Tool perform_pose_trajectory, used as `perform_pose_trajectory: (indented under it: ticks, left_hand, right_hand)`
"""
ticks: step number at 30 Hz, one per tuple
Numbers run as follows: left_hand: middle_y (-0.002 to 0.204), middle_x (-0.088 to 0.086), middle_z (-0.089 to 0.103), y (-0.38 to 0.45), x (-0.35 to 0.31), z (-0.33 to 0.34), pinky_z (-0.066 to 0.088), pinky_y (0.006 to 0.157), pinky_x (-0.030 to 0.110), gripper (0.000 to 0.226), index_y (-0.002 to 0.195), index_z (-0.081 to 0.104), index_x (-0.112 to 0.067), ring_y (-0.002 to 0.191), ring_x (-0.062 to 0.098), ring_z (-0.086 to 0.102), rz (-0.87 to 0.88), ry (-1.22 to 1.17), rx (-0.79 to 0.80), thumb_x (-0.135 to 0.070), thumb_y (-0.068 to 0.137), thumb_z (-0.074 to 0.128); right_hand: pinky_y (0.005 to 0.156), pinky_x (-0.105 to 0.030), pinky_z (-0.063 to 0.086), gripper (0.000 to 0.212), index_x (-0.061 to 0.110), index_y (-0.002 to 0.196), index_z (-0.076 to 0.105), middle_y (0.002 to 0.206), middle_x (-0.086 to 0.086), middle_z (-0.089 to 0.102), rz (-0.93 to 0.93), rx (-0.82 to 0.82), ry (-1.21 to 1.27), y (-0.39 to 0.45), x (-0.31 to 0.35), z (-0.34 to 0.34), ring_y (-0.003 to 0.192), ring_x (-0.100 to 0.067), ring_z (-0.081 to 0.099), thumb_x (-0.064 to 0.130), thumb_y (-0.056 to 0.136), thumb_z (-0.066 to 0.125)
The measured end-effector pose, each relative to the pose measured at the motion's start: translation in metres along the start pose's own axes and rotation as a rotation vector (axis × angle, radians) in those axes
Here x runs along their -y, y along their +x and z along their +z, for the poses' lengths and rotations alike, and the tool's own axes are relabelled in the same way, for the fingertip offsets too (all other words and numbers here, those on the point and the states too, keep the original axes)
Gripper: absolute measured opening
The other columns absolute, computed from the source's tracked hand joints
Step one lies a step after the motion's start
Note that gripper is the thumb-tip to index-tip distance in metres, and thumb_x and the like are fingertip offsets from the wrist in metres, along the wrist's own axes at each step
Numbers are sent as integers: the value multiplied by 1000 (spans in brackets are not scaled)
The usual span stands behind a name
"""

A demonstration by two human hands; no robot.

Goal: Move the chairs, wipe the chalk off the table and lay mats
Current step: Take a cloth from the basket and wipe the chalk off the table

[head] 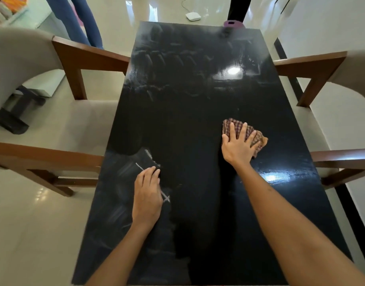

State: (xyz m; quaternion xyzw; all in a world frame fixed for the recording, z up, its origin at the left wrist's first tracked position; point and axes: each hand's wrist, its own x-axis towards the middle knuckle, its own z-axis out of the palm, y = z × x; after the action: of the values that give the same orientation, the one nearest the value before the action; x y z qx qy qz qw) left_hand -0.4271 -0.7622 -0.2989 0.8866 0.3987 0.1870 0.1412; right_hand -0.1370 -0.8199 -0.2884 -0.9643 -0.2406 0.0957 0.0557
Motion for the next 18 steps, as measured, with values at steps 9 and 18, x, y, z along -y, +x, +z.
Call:
perform_pose_trajectory:
  ticks: [9,18]
  left_hand:
    - [122,12,60,5,68,-41,40,104,39,28,120,60,2,118,28,51,-162,-263,-73,-1,94,51]
    - [130,3,54,-22,146,-74,34,105,21,33,129,54,-6,120,7,42,-180,-465,21,-9,100,38]
  right_hand:
    - [114,-63,-6,56,41,152,10,163,-4,-2,-330,5,-16,-81,190,46,146,-42,-7,53,100,23]
    - [116,-60,-3,52,41,150,24,163,1,4,-604,12,-51,-152,302,76,147,-38,-3,48,99,30]
